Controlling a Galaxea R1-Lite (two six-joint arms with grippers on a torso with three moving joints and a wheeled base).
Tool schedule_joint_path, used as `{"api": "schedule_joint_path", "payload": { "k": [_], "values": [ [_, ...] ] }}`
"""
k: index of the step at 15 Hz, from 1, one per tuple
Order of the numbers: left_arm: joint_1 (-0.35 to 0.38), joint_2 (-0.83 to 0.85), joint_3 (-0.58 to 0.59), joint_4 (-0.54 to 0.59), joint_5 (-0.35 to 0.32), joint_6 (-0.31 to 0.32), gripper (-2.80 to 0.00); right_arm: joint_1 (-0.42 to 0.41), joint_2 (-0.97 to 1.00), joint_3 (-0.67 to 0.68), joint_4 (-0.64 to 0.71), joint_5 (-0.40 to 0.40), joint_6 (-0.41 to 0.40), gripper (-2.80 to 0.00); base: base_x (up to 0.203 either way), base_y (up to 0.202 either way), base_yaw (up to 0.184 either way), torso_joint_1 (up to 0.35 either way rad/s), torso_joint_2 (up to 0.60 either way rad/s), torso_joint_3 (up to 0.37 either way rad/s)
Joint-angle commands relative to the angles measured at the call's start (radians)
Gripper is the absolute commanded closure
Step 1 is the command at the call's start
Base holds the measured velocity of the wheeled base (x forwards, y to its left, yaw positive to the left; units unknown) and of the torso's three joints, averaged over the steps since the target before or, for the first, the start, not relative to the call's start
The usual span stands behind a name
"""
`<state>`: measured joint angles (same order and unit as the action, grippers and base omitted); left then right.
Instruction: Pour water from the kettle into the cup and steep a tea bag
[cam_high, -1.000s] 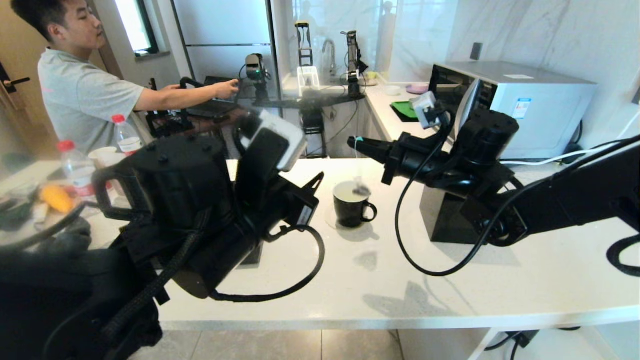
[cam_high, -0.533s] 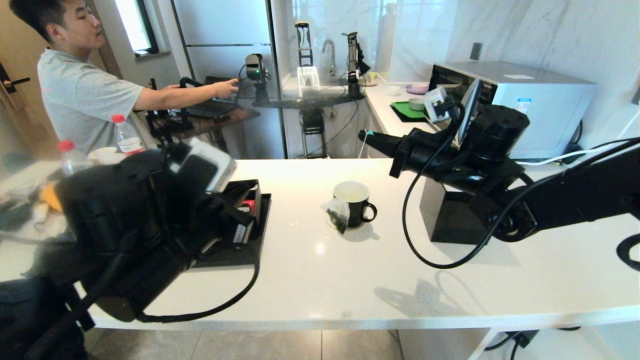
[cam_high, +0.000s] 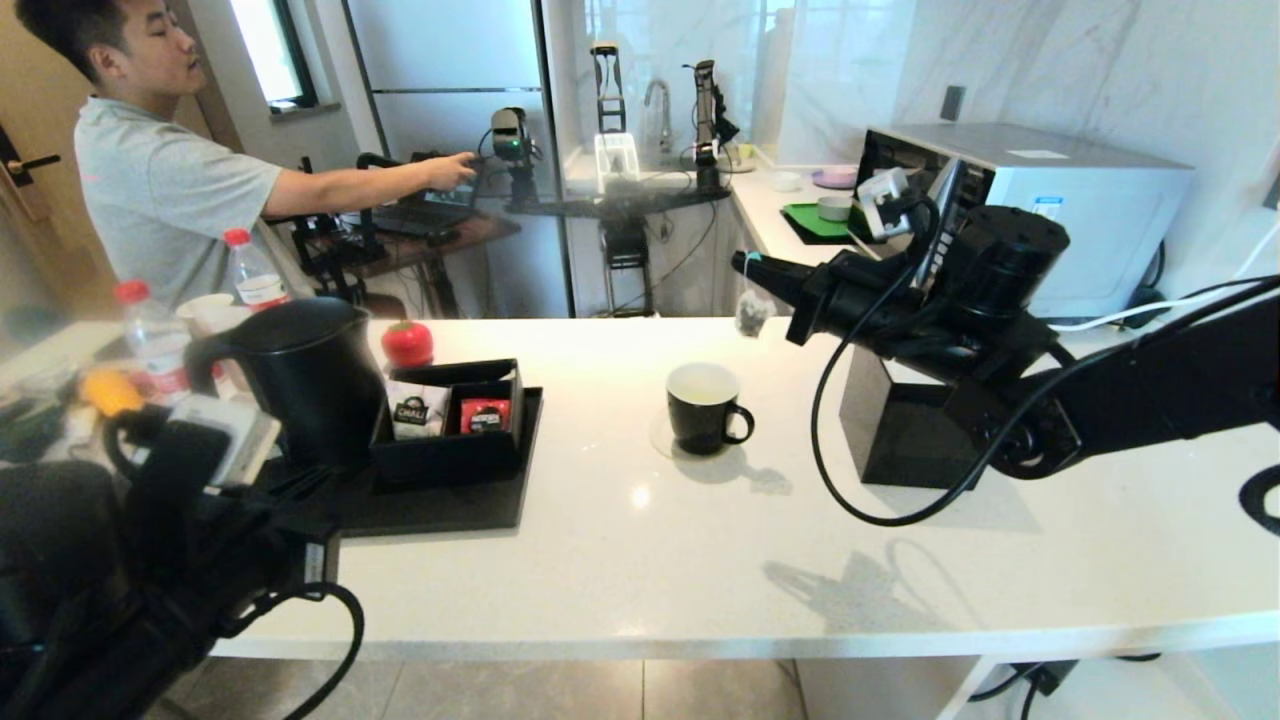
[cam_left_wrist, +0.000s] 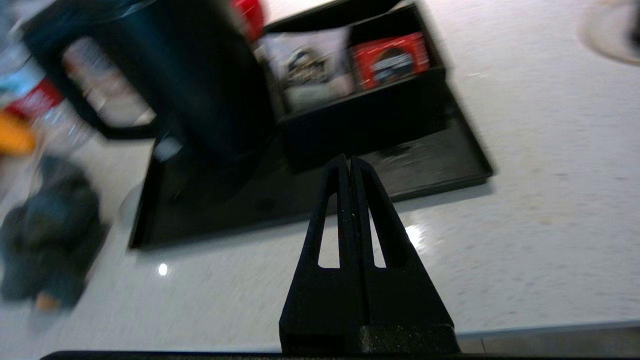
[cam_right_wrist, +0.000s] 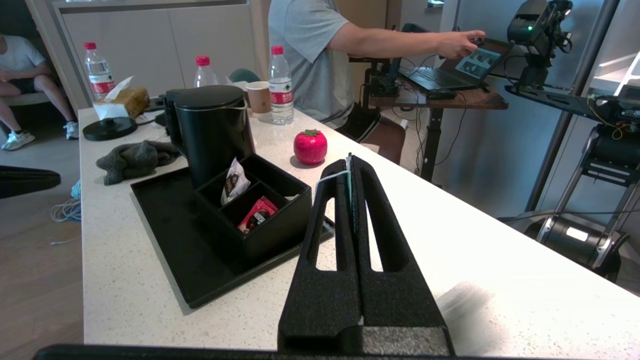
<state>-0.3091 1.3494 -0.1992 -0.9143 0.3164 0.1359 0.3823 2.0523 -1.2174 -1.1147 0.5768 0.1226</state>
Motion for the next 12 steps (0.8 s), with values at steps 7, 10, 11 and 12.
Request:
{"api": "schedule_joint_path", "payload": {
  "k": [7, 10, 11, 12],
  "values": [
    [0.308, -0.2, 0.198, -0.007, 0.043, -0.037, 0.0, -0.011, 0.006, 0.003, -0.011, -0.02, 0.0, 0.0, 0.0, 0.0, 0.0, 0.0, 0.0, 0.0],
    [0.314, -0.391, 0.199, 0.179, 0.049, -0.051, 0.0, -0.014, 0.006, -0.001, -0.013, -0.02, 0.0, 0.0, 0.0, 0.0, 0.0, 0.0, 0.0, 0.0],
    [0.312, -0.473, 0.199, 0.258, 0.048, -0.061, 0.0, -0.014, 0.006, -0.001, -0.016, -0.02, 0.002, 0.0, 0.0, 0.0, 0.0, 0.0, 0.0, 0.0],
    [0.31, -0.563, 0.199, 0.349, 0.047, -0.069, 0.0, -0.014, 0.006, 0.003, -0.017, -0.018, 0.0, 0.0, 0.0, 0.0, 0.0, 0.0, 0.0, 0.0]
  ]
}}
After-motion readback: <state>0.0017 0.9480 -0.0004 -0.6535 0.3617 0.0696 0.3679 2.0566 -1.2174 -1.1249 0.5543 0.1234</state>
